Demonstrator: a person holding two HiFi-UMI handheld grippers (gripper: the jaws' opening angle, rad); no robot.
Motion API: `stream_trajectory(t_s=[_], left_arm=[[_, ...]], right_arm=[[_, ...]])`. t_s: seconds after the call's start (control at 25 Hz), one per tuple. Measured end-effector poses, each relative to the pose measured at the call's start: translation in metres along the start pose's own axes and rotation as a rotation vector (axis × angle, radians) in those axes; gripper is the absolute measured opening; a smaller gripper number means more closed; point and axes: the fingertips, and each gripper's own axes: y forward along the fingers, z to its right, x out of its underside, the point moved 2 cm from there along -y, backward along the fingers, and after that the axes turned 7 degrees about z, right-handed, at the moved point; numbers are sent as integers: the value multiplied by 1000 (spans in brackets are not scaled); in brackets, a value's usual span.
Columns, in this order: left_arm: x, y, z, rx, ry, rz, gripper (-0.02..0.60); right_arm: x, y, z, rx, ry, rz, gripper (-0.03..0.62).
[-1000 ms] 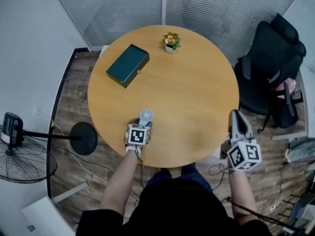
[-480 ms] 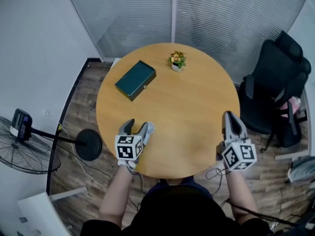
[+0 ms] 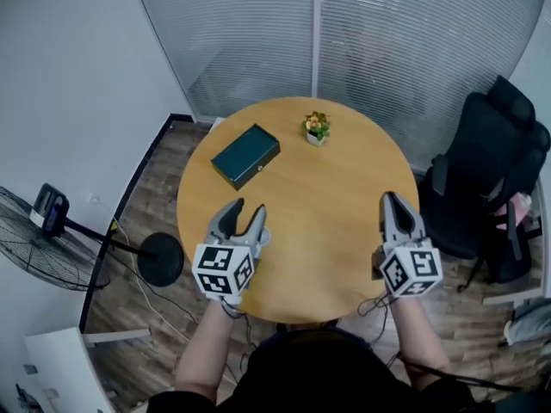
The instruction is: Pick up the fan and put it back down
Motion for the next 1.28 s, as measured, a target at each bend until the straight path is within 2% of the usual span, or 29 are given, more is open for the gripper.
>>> stream_trajectory(t_s=[0.24,0.44,0.56,0.68,0.8,1.28], left_arm=[[-52,-11,22,6,2,120,169],[-96,-26,41,32,13,252,132],[-112,-34,50,34,36,307,110],[-123,-39,53,13,75,348,52],[-129,-41,52,-3,83,370,11],[-125,-33,48,-10,78,377,6]], right_arm=[[-31,9,-10,-52,-47,43,48],[-64,9,-22,-77,-73,131,12],[-80,5,-27,-93,-83,179,12],[-88,2,-31,-110,-97,202,8],[-94,4,-34,-128,-112,212,5],[-93,8,-42,-172,-179,215,5]])
